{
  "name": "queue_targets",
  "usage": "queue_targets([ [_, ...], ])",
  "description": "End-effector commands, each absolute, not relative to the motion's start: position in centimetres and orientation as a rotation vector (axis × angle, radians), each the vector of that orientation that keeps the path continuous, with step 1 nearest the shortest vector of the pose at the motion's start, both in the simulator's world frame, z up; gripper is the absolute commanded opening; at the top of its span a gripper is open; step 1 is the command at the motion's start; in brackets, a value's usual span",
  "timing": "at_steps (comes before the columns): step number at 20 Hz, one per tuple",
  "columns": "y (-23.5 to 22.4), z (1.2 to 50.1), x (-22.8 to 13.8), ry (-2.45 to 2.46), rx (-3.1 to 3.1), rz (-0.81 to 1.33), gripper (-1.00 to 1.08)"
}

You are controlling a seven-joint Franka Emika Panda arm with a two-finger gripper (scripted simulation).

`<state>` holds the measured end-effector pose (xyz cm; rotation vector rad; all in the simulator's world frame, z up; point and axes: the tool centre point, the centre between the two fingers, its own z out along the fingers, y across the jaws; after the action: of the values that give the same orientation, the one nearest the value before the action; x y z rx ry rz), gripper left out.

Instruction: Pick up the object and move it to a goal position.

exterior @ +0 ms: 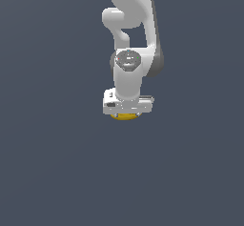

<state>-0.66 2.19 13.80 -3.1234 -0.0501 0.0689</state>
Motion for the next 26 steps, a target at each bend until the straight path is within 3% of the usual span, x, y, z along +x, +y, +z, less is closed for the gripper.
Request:
queue_targets([
  [1,2.0,13.9,-0.6,-0.034,-3.121,0.072,1.00],
  [13,1.9,13.3,-1.1,-0.199,-3.118,0.067,1.00],
  [26,1.5,11.5,-2.7,-0.701,-3.053,0.056,1.00],
])
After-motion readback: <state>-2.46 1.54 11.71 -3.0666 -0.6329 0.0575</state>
